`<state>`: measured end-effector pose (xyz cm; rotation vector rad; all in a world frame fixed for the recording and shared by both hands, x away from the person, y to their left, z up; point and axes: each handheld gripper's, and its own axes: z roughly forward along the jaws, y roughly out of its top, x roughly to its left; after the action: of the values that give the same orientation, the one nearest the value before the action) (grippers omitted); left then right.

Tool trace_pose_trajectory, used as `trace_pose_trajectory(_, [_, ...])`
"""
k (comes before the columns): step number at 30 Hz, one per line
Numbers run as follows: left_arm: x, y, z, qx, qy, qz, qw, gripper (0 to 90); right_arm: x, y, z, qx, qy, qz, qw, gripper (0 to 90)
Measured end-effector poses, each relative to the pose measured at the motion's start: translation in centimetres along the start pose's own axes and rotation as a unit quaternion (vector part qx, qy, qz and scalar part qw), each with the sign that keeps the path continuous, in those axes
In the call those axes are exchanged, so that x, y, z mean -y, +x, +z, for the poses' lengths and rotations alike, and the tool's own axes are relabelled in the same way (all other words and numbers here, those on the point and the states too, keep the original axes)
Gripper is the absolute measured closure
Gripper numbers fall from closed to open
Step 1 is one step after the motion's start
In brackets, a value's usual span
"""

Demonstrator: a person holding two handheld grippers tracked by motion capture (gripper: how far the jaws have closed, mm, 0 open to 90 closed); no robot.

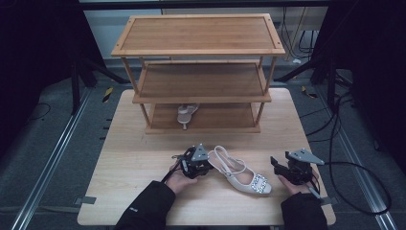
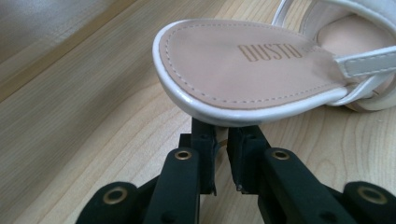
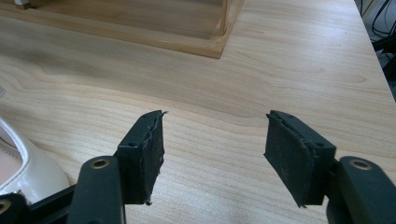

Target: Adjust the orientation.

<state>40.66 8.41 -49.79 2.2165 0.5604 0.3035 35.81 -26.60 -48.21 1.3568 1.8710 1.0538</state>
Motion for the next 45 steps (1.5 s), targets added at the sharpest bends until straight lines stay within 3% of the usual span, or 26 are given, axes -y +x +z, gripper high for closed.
trace_pose_trajectory(5, [0.5, -0.7, -0.8, -0.001, 0.004, -0.007, 1.0000, 80.5, 0.0, 0.0, 0.0, -0.001, 0.000, 0.001, 1.0000, 37.3])
trace_pose_trajectory(15, [2.1, -3.3, -3.0, 0.000, 0.010, -0.013, 0.9999, 80.4, 0.0, 0.2, 0.0, -0.002, 0.002, 0.001, 1.0000, 37.5])
trace_pose_trajectory(17, [2.3, -3.9, -3.3, 0.000, 0.011, -0.005, 0.9999, 80.4, 0.0, 0.2, 0.0, -0.001, 0.002, -0.002, 1.0000, 37.7])
trace_pose_trajectory(21, [2.6, -4.3, -3.7, 0.015, 0.011, -0.006, 0.9998, 79.8, 0.1, 0.2, 0.1, -0.002, 0.003, -0.001, 1.0000, 37.8])
trace_pose_trajectory(22, [2.7, -4.2, -3.8, 0.021, 0.004, -0.012, 0.9997, 76.3, 0.1, 0.2, 0.1, -0.002, 0.004, 0.001, 1.0000, 37.6])
trace_pose_trajectory(24, [2.7, -4.1, -4.2, 0.030, -0.005, -0.022, 0.9993, 61.1, 0.1, 0.1, 0.1, 0.000, 0.004, -0.003, 1.0000, 37.4])
trace_pose_trajectory(26, [2.6, -4.1, -4.7, 0.032, -0.008, -0.013, 0.9994, 50.4, 0.1, 0.0, 0.0, 0.001, 0.004, -0.002, 1.0000, 37.0])
trace_pose_trajectory(29, [2.0, -4.0, -5.3, 0.030, -0.022, -0.002, 0.9993, 41.3, 0.2, 0.0, 0.1, 0.002, 0.005, -0.002, 1.0000, 36.3])
trace_pose_trajectory(35, [0.3, -3.3, -4.6, 0.039, -0.008, 0.018, 0.9990, 33.5, 0.1, 0.1, 0.1, 0.001, 0.005, -0.001, 1.0000, 35.3])
trace_pose_trajectory(41, [-0.3, -2.6, -3.6, 0.068, -0.016, 0.020, 0.9973, 29.3, 0.2, -0.1, 0.2, 0.003, 0.007, -0.003, 1.0000, 34.5])
trace_pose_trajectory(45, [-0.8, -2.6, -2.7, 0.081, -0.012, 0.038, 0.9959, 27.1, 0.2, -0.1, 0.2, 0.003, 0.007, -0.003, 1.0000, 33.9])
